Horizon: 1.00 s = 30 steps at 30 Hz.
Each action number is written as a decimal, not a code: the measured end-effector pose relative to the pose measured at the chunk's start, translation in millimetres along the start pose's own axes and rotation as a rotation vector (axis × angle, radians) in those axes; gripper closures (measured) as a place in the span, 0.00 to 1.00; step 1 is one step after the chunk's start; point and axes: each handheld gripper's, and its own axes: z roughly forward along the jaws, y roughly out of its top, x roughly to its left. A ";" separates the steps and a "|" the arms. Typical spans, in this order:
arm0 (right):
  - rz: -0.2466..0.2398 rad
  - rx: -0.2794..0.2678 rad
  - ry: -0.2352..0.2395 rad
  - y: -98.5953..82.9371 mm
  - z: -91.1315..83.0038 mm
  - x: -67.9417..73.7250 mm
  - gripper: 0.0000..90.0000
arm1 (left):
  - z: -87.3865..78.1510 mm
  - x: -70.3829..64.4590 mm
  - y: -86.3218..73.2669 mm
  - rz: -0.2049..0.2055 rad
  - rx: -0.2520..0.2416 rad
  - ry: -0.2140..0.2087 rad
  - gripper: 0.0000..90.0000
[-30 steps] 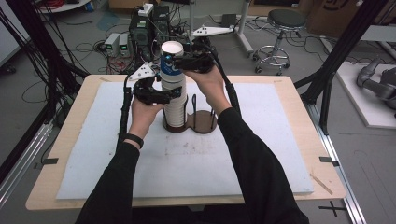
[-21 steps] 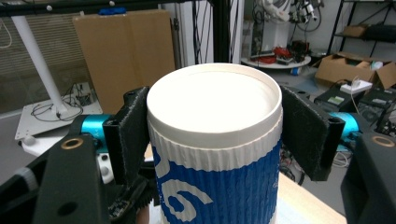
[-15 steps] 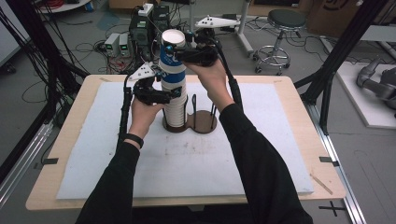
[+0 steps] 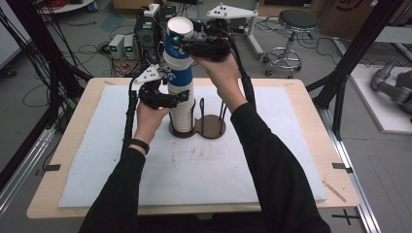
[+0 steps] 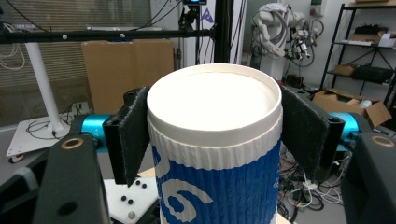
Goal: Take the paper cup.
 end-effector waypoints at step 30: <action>-0.037 0.040 0.068 -2.8 -78.5 2.1 0.33 | 0.0 -0.5 1.0 -0.004 0.011 0.011 0.13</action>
